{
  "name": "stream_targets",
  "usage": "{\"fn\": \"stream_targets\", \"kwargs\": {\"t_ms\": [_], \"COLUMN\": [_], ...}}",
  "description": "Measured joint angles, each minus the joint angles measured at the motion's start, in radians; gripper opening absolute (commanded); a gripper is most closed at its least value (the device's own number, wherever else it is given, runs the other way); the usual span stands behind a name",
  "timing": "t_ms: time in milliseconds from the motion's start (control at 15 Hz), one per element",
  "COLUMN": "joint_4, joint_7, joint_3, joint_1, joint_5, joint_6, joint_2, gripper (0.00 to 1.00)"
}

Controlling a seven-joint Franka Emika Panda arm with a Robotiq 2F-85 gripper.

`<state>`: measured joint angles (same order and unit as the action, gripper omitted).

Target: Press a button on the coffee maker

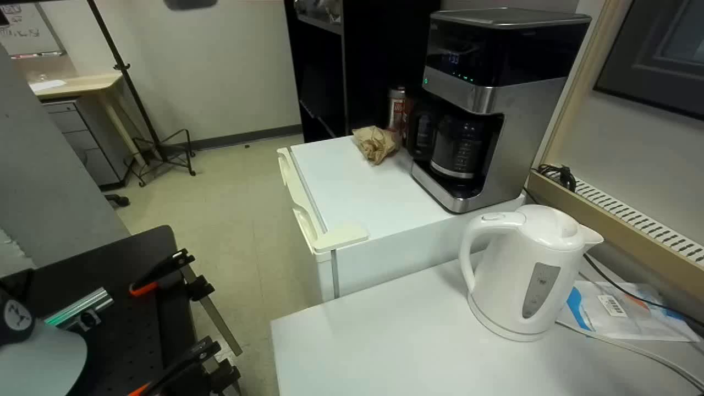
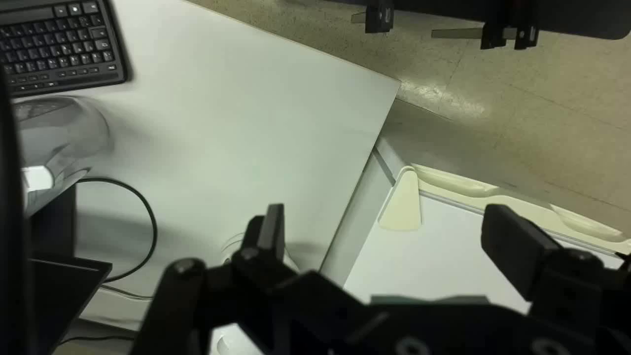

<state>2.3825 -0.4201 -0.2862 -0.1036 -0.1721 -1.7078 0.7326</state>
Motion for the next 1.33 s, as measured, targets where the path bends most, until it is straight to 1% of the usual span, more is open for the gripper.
{"fn": "stream_targets", "kwargs": {"t_ms": [800,1067,1267,1333], "joint_4": [0.001,0.006,0.016,0.018], "joint_7": [-0.004,-0.013,-0.013,-0.013], "joint_3": [0.003,0.026,0.057,0.070], "joint_1": [0.008,0.033,0.051,0.057], "joint_5": [-0.001,-0.020,-0.047,-0.059], "joint_6": [-0.016,-0.081,-0.151,-0.176], "joint_2": [-0.014,-0.054,-0.092,-0.107], "gripper": [1.00,1.00,1.00,0.96]}}
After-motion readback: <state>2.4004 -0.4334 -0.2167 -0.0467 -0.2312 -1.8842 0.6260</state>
